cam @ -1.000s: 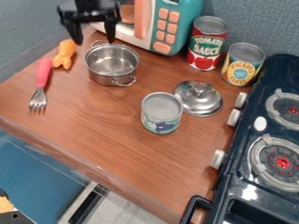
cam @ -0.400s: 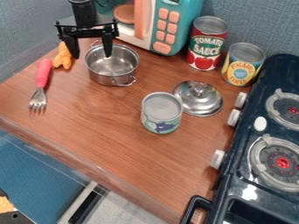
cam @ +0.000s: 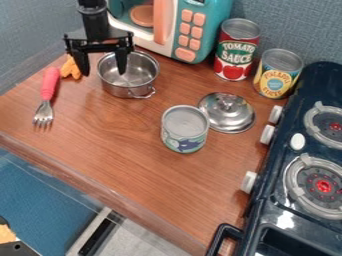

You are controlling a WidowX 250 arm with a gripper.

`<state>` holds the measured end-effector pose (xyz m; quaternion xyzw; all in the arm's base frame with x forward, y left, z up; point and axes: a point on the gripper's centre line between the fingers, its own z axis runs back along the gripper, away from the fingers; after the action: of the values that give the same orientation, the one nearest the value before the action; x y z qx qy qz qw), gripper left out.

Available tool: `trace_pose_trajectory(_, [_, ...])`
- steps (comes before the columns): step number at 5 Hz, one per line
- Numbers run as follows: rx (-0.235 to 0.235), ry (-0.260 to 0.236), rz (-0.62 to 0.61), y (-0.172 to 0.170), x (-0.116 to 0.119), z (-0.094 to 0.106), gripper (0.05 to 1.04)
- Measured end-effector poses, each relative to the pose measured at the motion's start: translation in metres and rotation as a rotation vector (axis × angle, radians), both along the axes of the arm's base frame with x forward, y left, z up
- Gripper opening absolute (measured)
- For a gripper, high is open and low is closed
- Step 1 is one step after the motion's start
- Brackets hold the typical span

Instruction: Move the silver pot in front of the stove

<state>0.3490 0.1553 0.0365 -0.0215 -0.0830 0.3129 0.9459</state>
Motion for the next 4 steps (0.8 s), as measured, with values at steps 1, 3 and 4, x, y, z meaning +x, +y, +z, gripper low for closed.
trace_pose_trajectory(1, [-0.017, 0.006, -0.005, -0.0026, 0.0009, -0.0084, 0.964])
trace_pose_trajectory(3, [-0.014, -0.026, -0.045, -0.0034, 0.0067, -0.0108, 0.379])
trace_pose_trajectory(4, [0.022, -0.017, -0.047, -0.0029, 0.0078, -0.011, 0.152])
